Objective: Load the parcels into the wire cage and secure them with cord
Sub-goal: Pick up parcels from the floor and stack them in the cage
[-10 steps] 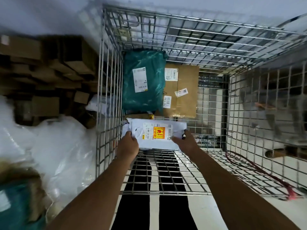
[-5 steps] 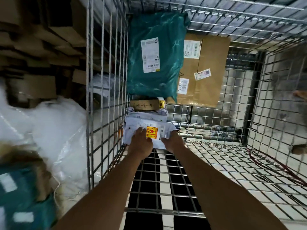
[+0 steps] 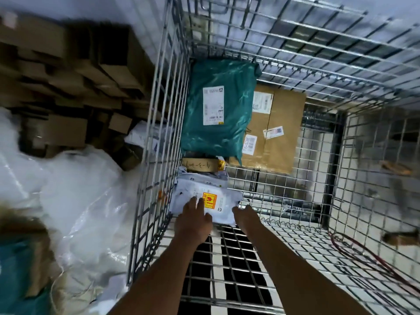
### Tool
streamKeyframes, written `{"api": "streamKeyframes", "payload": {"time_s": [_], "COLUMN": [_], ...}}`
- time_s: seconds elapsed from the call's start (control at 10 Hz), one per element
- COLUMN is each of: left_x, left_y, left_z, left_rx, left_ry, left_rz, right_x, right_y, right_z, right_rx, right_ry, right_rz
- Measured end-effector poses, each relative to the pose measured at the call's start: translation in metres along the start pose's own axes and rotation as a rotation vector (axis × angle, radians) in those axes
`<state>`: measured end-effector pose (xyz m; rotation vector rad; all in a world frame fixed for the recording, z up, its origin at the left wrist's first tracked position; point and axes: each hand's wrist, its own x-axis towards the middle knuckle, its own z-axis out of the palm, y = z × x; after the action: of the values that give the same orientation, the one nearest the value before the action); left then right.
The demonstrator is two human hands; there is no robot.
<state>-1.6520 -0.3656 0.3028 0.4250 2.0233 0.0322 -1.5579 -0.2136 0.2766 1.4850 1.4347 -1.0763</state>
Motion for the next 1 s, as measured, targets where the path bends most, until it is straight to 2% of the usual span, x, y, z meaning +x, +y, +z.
{"api": "streamKeyframes", "payload": {"time_s": [0.1,0.2,0.3,0.4,0.5,0.6,0.7,0.8,0.9,1.0], "left_x": [-0.010,-0.030,-0.078,-0.139,-0.212,-0.292,-0.363,-0.421,-0.470,-0.516], "left_y": [0.016,0.041,0.082,0.117,0.132,0.130,0.122,0.095,0.041,-0.040], "left_z": [-0.023,-0.074,-0.170,-0.288,-0.393,-0.459,-0.488,-0.494,-0.494,-0.468], "left_rx": [-0.031,-0.136,-0.181,-0.139,-0.076,-0.138,-0.118,-0.126,-0.193,-0.243], "left_ry": [0.051,0.081,0.234,0.570,0.733,0.878,0.965,0.976,1.005,1.021], "left_rz": [0.024,0.089,0.263,0.433,0.416,0.298,0.276,0.205,0.143,0.022], "right_x": [-0.018,-0.064,-0.166,-0.256,-0.356,-0.449,-0.519,-0.567,-0.609,-0.642], "right_y": [-0.010,-0.044,-0.120,-0.183,-0.244,-0.270,-0.269,-0.268,-0.280,-0.292], "right_z": [-0.015,-0.053,-0.134,-0.201,-0.264,-0.300,-0.312,-0.309,-0.279,-0.212], "right_rx": [0.044,-0.397,-0.254,-0.335,-0.402,-0.271,-0.313,-0.384,-0.410,-0.503], "right_ry": [0.081,0.122,0.331,0.404,0.548,0.613,0.631,0.623,0.612,0.558], "right_rz": [-0.064,-0.332,-0.546,-0.758,-0.918,-1.045,-1.111,-1.182,-1.304,-1.466]}}
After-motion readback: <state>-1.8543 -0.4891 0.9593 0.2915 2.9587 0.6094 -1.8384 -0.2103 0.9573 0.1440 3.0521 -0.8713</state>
